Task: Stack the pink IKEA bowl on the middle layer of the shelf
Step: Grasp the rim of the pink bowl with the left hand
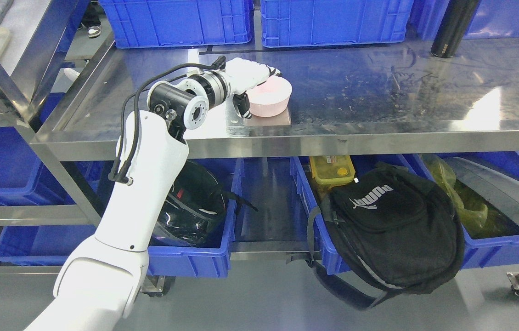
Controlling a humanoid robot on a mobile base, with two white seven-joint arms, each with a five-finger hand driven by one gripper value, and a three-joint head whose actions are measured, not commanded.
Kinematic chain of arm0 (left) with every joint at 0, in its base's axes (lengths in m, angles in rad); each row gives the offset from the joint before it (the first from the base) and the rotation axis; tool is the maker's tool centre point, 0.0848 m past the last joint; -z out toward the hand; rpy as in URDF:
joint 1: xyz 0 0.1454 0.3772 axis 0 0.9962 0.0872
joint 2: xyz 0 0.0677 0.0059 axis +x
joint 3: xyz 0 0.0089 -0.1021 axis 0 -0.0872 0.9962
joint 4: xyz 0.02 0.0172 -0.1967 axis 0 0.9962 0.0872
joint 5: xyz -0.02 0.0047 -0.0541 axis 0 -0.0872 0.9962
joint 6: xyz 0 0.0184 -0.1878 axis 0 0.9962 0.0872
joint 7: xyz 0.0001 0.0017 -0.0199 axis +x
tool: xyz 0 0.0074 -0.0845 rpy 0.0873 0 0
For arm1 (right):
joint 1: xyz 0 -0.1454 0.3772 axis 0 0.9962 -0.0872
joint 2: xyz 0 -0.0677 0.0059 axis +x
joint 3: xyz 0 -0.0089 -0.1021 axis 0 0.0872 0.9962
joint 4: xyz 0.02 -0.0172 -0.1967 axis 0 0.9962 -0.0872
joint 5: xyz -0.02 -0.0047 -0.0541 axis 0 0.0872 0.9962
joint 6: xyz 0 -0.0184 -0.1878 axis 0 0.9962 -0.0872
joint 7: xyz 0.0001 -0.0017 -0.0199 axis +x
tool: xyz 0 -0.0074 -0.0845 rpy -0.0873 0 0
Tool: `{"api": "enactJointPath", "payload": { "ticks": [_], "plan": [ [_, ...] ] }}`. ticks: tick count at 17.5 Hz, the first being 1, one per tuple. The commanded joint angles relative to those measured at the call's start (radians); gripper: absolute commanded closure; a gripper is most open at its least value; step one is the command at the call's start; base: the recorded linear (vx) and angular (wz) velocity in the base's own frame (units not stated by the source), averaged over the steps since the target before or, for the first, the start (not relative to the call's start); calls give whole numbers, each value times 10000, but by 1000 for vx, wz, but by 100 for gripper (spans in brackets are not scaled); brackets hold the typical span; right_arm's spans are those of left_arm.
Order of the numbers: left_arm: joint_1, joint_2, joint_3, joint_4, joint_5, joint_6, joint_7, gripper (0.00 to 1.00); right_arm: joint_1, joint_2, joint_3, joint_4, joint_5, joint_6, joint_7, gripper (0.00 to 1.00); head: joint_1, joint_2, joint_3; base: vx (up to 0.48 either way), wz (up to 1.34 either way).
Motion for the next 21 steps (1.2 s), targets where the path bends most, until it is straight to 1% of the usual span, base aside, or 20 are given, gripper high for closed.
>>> {"api": "enactJointPath", "payload": {
  "ticks": [1, 4, 9, 14, 16, 18, 20, 21],
  "plan": [
    [-161, -516, -253, 1786, -135, -13, 418, 16, 229, -175, 0, -175, 0, 6, 1, 0, 0, 0, 0, 0, 0],
    [-176, -516, -161, 2047, -410, -28, 464, 18, 229, -175, 0, -175, 0, 6, 1, 0, 0, 0, 0, 0, 0],
    [-177, -516, -54, 2185, -457, -13, 649, 22, 229, -175, 0, -175, 0, 6, 1, 0, 0, 0, 0, 0, 0],
    [-269, -516, 8, 2522, -442, -44, 649, 28, 229, -175, 0, -175, 0, 6, 1, 0, 0, 0, 0, 0, 0],
    [-299, -516, 191, 2660, -442, -348, 588, 35, 229, -175, 0, -175, 0, 6, 1, 0, 0, 0, 0, 0, 0],
    [-345, -516, 421, 2753, -442, -656, 465, 47, 229, -175, 0, -175, 0, 6, 1, 0, 0, 0, 0, 0, 0],
    [-345, -516, 590, 2830, -426, -886, 296, 56, 229, -175, 0, -175, 0, 6, 1, 0, 0, 0, 0, 0, 0],
    [-330, -516, 728, 2830, -426, -1024, 281, 63, 229, -175, 0, -175, 0, 6, 1, 0, 0, 0, 0, 0, 0]
  ]
}}
